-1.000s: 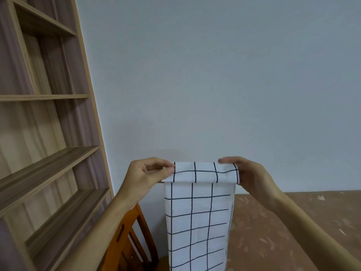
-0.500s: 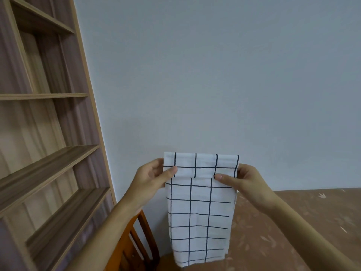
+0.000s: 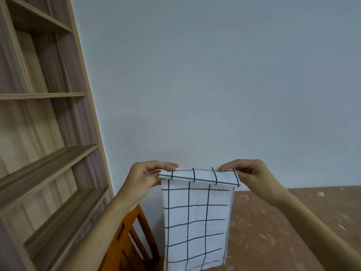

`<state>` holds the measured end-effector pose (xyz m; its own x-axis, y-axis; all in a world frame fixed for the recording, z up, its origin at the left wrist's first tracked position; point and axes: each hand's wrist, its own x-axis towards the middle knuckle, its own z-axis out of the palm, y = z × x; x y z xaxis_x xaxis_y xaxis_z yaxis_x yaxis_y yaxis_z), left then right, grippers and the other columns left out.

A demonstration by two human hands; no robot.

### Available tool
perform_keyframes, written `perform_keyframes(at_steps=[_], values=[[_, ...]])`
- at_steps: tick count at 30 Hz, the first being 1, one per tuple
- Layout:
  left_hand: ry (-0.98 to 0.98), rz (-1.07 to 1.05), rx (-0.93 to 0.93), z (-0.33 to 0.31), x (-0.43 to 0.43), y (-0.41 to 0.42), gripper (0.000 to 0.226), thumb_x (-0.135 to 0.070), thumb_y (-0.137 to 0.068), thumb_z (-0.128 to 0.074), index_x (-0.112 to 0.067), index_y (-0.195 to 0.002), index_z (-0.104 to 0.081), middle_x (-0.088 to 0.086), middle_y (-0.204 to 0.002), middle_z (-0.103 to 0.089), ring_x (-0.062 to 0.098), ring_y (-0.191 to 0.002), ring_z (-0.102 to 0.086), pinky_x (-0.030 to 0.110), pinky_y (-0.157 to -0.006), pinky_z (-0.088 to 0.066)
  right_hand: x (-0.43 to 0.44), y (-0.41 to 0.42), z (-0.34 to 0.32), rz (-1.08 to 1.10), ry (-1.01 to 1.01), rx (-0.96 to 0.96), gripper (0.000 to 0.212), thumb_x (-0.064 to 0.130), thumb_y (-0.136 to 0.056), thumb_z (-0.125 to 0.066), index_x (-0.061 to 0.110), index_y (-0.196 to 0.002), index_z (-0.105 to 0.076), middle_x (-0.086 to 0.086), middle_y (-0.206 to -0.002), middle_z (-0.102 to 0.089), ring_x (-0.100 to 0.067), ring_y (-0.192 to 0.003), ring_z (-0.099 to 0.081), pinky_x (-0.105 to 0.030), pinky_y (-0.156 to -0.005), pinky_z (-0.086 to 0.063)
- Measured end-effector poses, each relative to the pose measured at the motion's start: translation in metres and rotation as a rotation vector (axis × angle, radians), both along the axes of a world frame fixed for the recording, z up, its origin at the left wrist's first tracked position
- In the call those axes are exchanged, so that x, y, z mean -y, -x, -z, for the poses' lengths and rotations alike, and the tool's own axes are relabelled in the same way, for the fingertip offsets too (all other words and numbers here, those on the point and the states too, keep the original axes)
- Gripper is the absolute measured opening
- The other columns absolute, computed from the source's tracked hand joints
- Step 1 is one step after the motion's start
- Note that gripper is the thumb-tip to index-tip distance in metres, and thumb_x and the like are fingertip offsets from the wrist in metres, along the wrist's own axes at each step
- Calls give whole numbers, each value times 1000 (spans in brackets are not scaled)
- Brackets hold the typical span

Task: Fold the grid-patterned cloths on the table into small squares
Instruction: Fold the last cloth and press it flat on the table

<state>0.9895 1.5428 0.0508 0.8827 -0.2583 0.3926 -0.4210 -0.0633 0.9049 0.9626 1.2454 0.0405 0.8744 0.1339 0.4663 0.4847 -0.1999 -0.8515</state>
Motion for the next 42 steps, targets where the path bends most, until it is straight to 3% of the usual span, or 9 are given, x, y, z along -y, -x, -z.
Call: perform_keyframes(at_steps=[4,10,13,16,20,26,31,39,42], values=[[70,54,-73,0,1,4,49,9,-100,-36,-5,-84,-80,7,-111,-77,16,-109,-70,26,-84,-59,1,-1,2,37,6,-2,46,-16,-94,-43,12,-88,-80,5,-107,-77,-8,-111,-68,-15,-91,-51],[80,-29,-35,4,6,2,13,-4,-80,-77,-8,-91,-80,2,-108,-78,17,-106,-72,26,-90,-57,0,-3,5,-9,-180,-98,47,-13,-95,-37,10,-96,-79,0,-106,-77,-16,-102,-70,-18,-80,-54],[153,-71,4,6,8,2,29,5,-74,-80,-10,-99,-78,3,-105,-79,20,-103,-74,22,-84,-59,-3,-5,4,-106,-384,-235,34,11,-101,-44,18,-116,-73,-16,-94,-57,-29,-85,-53,-29,-76,-50],[251,-67,23,4,12,4,41,9,-73,-79,-11,-109,-74,2,-104,-79,16,-100,-75,20,-80,-59,-6,-2,7,-162,-308,-271,36,38,-95,-59,20,-126,-65,-7,-112,-73,-23,-103,-69,-37,-91,-51],[294,-61,-5,2,15,7,43,3,-79,-76,-16,-118,-71,0,-109,-78,13,-103,-74,23,-85,-58,-19,7,10,-86,-198,-161,26,5,-86,-71,3,-112,-70,-10,-108,-77,-27,-102,-74,-35,-88,-60],[-19,67,-151,12,13,17,23,-12,-92,-66,-16,-114,-71,0,-109,-78,17,-102,-74,25,-78,-60,-23,6,13,-22,-272,-105,15,3,-85,-72,3,-99,-76,-13,-100,-78,-29,-96,-75,-39,-86,-61],[-50,41,-66,15,4,14,25,-2,-90,-67,-10,-113,-72,4,-103,-79,19,-96,-76,26,-75,-60,-14,4,13,-23,-98,-18,15,-1,-82,-75,9,-92,-78,-2,-91,-78,-14,-86,-72,-26,-78,-56],[84,54,-177,13,-3,10,43,5,-101,-39,-7,-92,-80,15,-105,-77,27,-101,-73,30,-77,-61,0,-6,18,-44,15,118,58,-36,-74,-51,12,-82,-81,-1,-113,-73,-16,-107,-69,-26,-91,-53],[148,63,-205,15,-2,9,26,-15,-96,-55,-3,-97,-79,20,-107,-75,31,-101,-71,33,-81,-61,1,-7,19,-39,14,114,65,-37,-74,-44,15,-83,-82,0,-117,-72,-18,-110,-68,-31,-95,-52]])
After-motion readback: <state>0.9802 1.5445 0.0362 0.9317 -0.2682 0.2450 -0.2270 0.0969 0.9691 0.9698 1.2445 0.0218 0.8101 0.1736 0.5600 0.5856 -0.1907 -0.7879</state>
